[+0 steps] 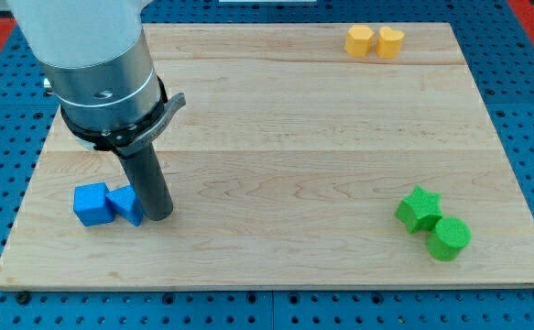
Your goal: Move the arm to the center of the board
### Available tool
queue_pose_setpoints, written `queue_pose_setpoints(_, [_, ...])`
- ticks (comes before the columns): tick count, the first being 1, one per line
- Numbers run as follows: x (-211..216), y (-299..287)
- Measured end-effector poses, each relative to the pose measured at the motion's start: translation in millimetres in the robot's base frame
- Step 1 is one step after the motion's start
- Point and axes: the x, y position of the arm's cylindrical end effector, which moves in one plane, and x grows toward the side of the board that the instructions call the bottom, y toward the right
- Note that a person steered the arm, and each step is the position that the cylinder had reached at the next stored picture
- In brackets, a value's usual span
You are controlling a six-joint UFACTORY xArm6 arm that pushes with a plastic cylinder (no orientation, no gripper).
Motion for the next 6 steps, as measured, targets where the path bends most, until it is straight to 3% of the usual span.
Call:
queue_pose_setpoints(3, [6, -3])
queue_pose_setpoints(5, [56, 47])
queue_pose_setpoints(6, [18, 79])
